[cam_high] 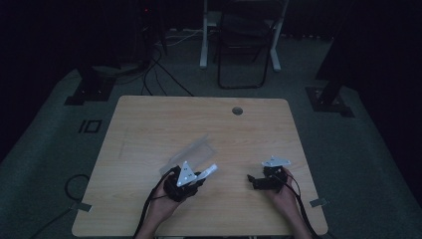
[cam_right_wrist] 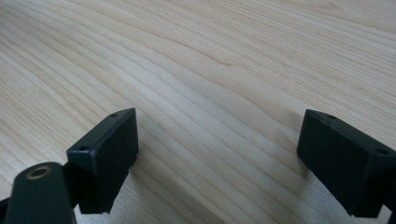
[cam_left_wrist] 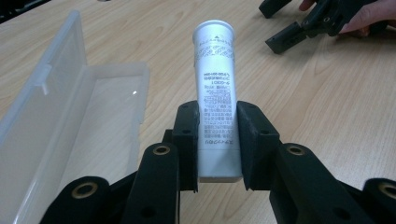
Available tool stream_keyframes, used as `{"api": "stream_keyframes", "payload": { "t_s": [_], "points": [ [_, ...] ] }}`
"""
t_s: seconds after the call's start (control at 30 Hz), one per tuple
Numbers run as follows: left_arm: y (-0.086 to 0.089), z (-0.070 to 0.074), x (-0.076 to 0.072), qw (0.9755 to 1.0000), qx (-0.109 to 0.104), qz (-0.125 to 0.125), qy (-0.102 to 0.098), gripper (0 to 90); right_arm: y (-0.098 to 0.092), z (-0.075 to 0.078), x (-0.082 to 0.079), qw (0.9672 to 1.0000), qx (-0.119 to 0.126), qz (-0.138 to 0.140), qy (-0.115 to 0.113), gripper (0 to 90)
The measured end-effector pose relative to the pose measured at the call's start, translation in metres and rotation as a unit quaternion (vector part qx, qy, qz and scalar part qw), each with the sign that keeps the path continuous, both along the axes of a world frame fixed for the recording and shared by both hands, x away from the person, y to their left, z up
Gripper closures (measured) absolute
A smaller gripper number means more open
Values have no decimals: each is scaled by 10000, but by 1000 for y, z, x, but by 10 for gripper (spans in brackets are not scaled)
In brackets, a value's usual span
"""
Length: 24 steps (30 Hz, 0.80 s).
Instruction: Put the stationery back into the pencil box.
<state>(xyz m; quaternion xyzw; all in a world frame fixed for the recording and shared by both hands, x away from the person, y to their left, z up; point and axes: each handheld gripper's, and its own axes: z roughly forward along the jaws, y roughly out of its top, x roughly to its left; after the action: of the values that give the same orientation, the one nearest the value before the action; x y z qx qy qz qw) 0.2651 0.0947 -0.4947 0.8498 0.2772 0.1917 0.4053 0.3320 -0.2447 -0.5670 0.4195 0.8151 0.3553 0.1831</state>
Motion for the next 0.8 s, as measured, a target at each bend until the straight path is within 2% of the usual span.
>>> {"api": "stream_keyframes", "payload": {
  "t_s": [0.8],
  "points": [
    [6, 1, 5, 9998, -61, 186, -2, 713, 0, 0, 0, 10000, 1, -1, 2, 127]
  ]
}}
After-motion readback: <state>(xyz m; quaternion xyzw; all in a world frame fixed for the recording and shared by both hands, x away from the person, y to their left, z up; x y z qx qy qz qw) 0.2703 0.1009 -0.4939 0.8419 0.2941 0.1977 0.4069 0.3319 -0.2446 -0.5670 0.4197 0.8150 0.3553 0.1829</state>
